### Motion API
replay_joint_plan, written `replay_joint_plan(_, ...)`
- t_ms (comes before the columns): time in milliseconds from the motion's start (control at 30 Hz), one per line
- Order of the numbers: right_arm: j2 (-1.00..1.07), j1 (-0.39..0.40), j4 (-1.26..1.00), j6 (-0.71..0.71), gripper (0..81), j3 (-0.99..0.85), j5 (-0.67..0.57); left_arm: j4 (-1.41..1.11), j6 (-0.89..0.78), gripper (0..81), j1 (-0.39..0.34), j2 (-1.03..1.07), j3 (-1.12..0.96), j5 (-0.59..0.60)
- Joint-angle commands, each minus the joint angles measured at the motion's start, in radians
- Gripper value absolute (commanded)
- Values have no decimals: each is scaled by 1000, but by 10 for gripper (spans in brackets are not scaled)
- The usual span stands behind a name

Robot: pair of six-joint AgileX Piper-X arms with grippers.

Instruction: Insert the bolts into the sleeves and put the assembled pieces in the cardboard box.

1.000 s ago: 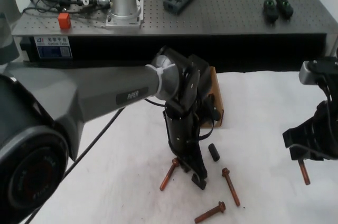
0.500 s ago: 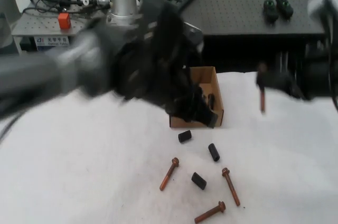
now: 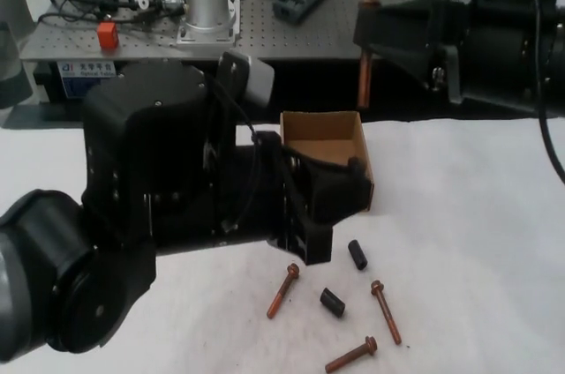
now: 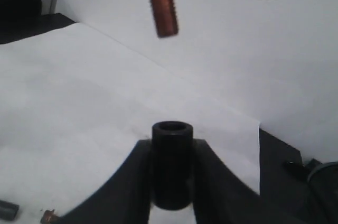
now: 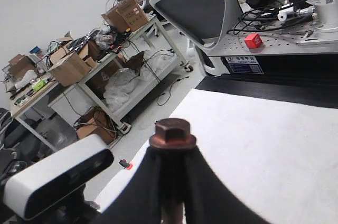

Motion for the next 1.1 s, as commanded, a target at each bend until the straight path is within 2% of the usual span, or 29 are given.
replay_joint_plan(0, -42, 45, -35, -4, 5, 26, 123, -37, -24, 7, 1, -13, -3, 14)
replay_joint_plan(300, -100, 61, -89, 4, 5, 137, 121, -41, -24, 7, 1, -13, -3, 14)
replay_joint_plan(767, -104, 63, -83, 4, 5, 137, 61, -41, -42, 7, 1, -13, -3, 14)
replay_joint_plan(1067, -104, 63, -54, 4, 5, 137, 35, -81, -74, 7, 1, -13, -3, -31)
